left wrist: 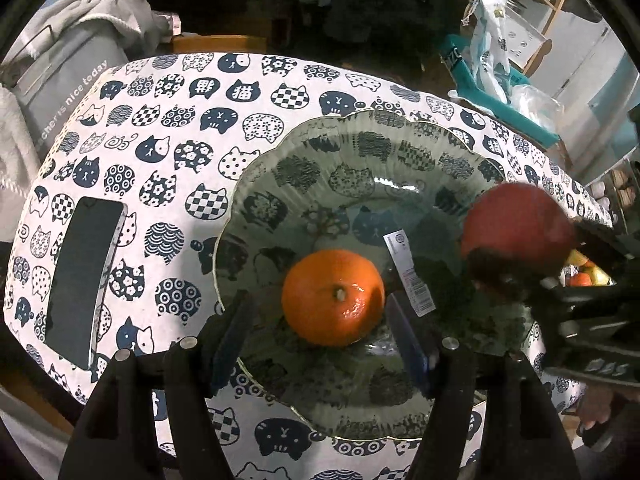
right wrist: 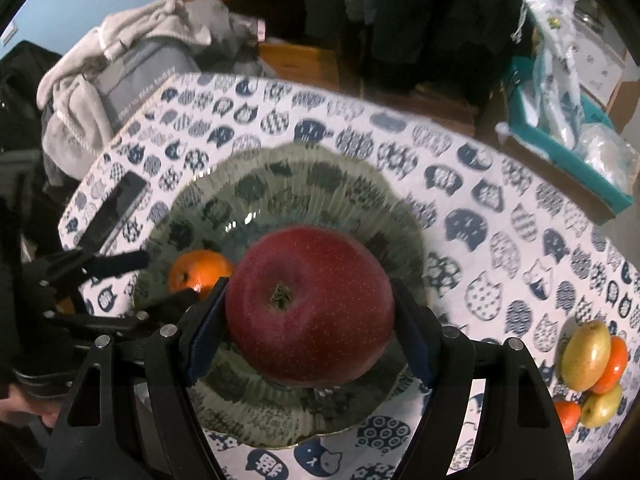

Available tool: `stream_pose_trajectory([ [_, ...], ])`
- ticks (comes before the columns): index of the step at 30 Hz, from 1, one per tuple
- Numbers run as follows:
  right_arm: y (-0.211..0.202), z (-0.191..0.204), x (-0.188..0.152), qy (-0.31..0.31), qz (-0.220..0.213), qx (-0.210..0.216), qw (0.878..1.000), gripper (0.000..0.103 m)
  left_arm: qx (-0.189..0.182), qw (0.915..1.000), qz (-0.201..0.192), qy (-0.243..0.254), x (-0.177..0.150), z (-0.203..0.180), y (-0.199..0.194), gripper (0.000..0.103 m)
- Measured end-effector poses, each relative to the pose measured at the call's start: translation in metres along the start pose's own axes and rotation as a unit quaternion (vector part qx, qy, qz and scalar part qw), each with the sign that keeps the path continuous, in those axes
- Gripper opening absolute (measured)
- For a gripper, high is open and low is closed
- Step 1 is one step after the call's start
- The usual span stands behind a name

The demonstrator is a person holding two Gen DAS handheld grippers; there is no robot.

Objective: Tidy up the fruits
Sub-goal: 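Lower the orange into the bowl with the left gripper while the right gripper lowers the apple beside it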

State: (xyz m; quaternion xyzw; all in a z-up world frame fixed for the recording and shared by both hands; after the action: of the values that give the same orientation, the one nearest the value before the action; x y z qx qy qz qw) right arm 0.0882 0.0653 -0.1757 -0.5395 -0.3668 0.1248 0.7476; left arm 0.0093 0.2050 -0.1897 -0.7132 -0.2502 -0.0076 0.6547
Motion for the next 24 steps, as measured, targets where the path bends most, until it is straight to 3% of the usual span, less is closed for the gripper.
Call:
stream_pose_trajectory([
  [14,0.045,0.008,-0.015,-0.038,0.064,-0.026,0.997,0.077,0.016,0.9998,0.000,0.009,-0.003,0.001,-0.001,0.070],
  [24,0.021,0.000,-0.013,-0.030,0.034,-0.019,0.999,0.079,0.000,0.9999,-0.017,-0.001,0.003,0.000,-0.018,0.070],
])
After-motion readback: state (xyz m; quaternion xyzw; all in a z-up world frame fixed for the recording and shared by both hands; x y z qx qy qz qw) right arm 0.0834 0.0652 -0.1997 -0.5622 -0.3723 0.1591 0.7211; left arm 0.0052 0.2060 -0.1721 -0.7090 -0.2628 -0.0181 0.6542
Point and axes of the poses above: each gripper's, at about its wrist camera, not at the fingertips, and y roughly the way its jaws point, z to its left, x to its top, the point moved 1 cm from there along y, roughly the way its jaws point, and after that the axes turned 1 degree about -x, right-handed, at the moved point
